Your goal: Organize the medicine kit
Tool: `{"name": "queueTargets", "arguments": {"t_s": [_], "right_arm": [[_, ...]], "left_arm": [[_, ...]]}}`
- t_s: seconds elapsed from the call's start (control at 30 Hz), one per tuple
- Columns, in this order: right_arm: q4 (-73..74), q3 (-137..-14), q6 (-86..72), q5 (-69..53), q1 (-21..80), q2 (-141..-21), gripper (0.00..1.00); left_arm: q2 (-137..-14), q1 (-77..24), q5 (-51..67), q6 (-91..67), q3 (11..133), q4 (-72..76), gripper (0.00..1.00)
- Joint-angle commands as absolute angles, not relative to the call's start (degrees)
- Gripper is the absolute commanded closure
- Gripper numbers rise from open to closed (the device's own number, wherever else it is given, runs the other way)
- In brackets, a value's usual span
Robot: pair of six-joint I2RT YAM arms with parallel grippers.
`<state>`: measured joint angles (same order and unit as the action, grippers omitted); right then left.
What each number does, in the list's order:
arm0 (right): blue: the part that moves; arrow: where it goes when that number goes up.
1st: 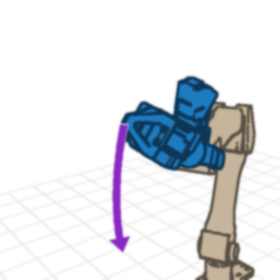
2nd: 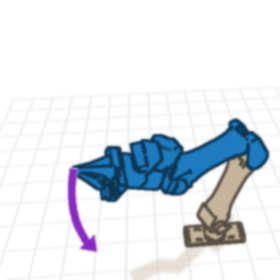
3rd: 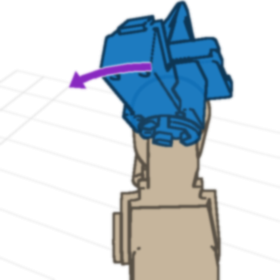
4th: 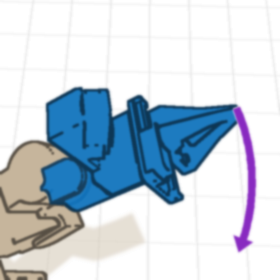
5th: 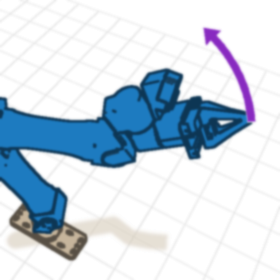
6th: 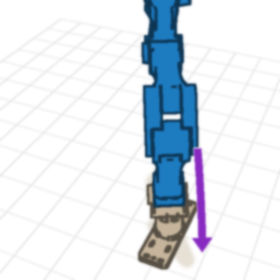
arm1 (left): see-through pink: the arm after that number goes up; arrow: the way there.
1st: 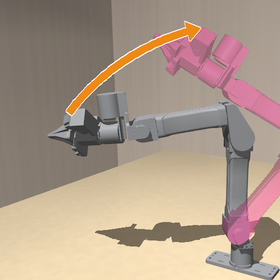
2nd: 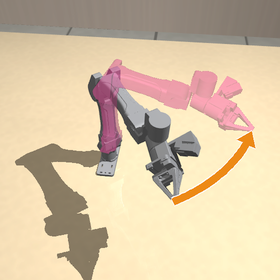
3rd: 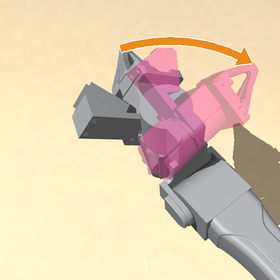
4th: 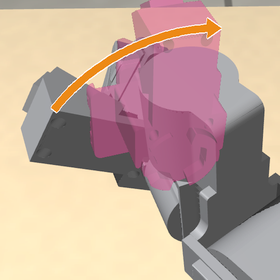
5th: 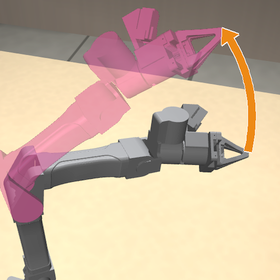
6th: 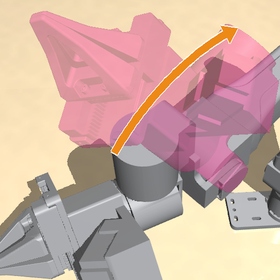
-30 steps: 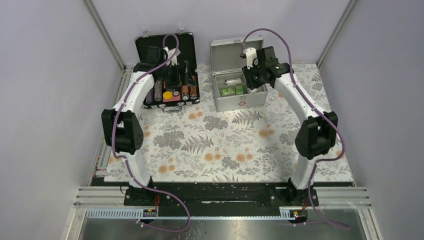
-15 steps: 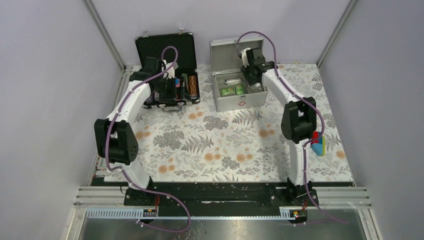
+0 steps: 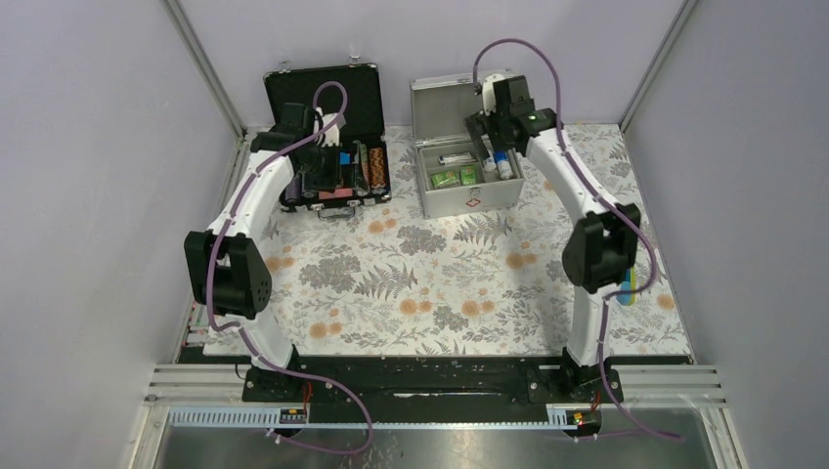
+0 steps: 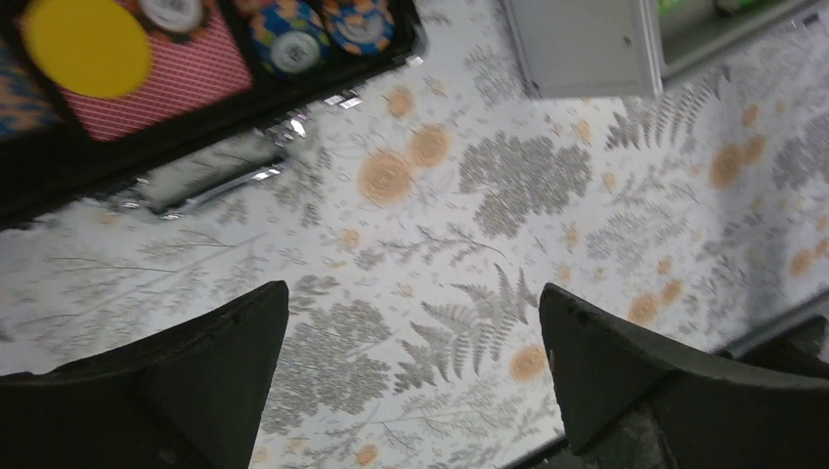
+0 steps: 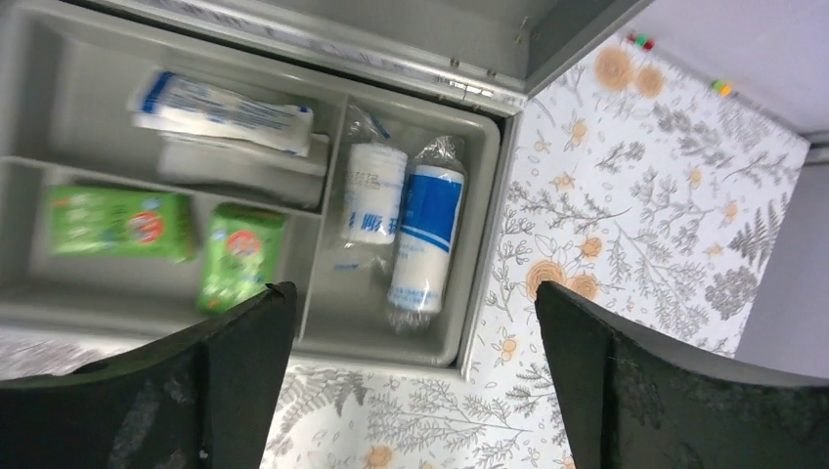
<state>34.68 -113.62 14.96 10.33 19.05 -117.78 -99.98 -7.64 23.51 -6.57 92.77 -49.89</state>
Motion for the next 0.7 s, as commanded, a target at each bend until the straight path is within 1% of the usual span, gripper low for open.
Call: {"name": "queueTargets", "arguments": {"t_s": [0.0,0.03,0.1,0.27,0.4,0.5,0.67], "right_arm": [[39.3,-116.4,14.8,1.7,18.1,-104.8,0.0],[39.9,-115.0,14.3,1.6,17.8,-103.2,0.01],[38.5,-111.7,8.5,5.9,17.3,-99.9,0.01],[43.2,-111.4,-2.3,16.1,16.4,-96.2,0.0],[38.7,-107.2,-3.5,19.8,15.4,-94.0,0.01],[40.8,-115.5,-7.3,17.0,13.0,-99.8,0.0],[42.4,-138.4,-8.9,7.6,10.2,-115.5,0.01]], "left_arm": [[-100.3,-6.4,13.8,-3.3,100.2,-48.8,0.01],[-100.2,-6.1,12.3,-2.8,101.1,-48.3,0.01],[-99.8,-5.2,9.8,-2.0,102.3,-46.8,0.01],[-96.3,-4.0,4.6,0.9,100.8,-38.7,0.01],[-94.0,-4.0,3.6,1.9,98.8,-33.8,0.01],[-93.1,-4.0,3.7,1.4,99.2,-33.5,0.01],[-90.5,-4.0,4.7,1.8,97.7,-35.1,0.01]]}}
